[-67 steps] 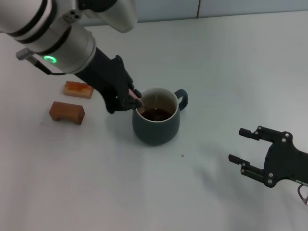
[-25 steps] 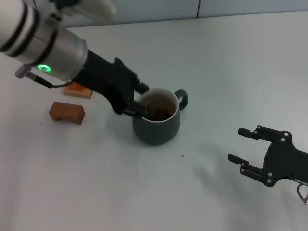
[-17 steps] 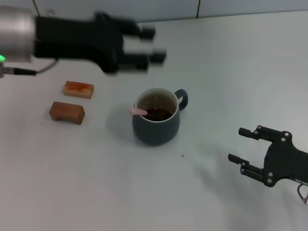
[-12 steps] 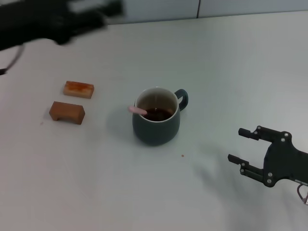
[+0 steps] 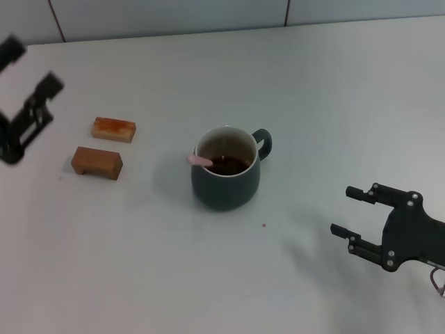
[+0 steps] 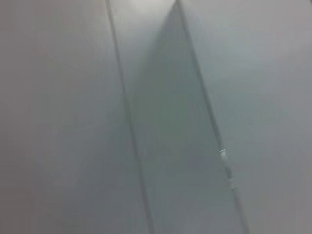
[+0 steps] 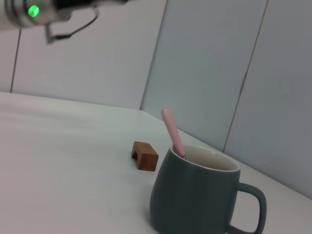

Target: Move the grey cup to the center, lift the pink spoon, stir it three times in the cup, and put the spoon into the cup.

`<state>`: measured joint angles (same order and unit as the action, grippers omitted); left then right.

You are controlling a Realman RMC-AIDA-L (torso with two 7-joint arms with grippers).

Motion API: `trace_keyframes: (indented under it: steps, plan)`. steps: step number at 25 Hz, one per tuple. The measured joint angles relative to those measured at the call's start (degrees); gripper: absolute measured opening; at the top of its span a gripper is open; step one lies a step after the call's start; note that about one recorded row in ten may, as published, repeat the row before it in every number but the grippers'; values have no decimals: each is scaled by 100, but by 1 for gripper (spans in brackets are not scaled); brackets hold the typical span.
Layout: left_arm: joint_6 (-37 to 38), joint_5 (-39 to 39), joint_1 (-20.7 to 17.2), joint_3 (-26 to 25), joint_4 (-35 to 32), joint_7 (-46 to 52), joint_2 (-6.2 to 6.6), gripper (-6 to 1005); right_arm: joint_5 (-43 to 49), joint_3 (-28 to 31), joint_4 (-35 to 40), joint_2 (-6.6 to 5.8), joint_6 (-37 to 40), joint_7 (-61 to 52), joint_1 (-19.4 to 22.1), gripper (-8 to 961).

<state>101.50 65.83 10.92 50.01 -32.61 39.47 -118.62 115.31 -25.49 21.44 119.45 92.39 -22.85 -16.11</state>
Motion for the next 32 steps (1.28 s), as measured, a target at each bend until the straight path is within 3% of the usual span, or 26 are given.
trace_keyframes:
  steps: [3, 12, 15, 21, 24, 27, 32]
  plan:
    - [-78, 36, -122, 0, 873, -1201, -6, 581, 0, 0, 0, -8, -4, 0, 5, 622]
    - [-563, 174, -76, 29, 1982, -1501, 42, 597, 0, 0, 0, -10, -17, 0, -1, 623]
    - [-749, 375, -59, 74, 2092, -1175, 67, 619, 0, 0, 0, -10, -20, 0, 18, 623]
    - [-1096, 1601, 134, 131, 1895, -89, 239, 829, 0, 0, 0, -14, -72, 0, 60, 624]
    - [-1157, 1781, 187, 132, 1879, 149, 264, 828, 0, 0, 0, -14, -81, 0, 67, 623]
    - [-1274, 2502, 478, 132, 1824, 1196, 411, 828, 0, 0, 0, -16, -83, 0, 77, 622]
    - [-1323, 3035, 594, 128, 1600, 1683, 426, 827, 23, -11, -2, -19, -82, -15, 81, 622]
